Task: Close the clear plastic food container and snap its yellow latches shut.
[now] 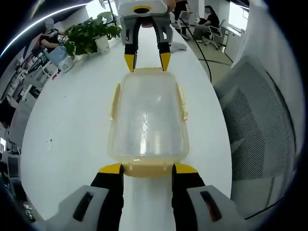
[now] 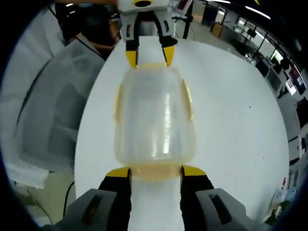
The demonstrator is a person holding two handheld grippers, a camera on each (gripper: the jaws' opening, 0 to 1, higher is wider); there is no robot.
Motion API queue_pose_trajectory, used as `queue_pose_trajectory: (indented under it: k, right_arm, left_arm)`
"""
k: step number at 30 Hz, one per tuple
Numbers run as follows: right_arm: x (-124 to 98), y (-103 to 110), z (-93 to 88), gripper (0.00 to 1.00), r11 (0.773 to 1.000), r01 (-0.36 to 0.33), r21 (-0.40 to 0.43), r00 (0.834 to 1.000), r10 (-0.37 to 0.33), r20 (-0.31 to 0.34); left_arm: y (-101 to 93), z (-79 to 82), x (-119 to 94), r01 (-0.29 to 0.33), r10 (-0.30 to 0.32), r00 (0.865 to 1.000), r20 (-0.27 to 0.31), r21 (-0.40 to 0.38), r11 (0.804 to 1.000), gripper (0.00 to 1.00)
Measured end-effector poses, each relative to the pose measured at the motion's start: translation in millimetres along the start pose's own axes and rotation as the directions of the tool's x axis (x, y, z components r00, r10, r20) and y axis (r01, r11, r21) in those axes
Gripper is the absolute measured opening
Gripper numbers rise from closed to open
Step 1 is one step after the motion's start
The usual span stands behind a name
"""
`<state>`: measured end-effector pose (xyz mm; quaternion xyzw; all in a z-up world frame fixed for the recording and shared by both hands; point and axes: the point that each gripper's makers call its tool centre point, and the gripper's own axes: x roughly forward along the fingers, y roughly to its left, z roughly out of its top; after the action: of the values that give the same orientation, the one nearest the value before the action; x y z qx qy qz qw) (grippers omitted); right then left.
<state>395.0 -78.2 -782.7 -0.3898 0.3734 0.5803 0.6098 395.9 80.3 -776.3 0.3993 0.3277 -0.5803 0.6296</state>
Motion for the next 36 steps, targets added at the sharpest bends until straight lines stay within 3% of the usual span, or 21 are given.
queue_pose_trajectory:
  k: [36]
  right_arm:
    - [17, -6, -12.4, 0.38, 0.999, -0.035, 0.013, 0.999, 0.035, -0.014]
  left_arm:
    - [2.6, -6.8, 22, 0.031, -0.031, 1.0, -0.003, -0.032, 0.999, 0.38]
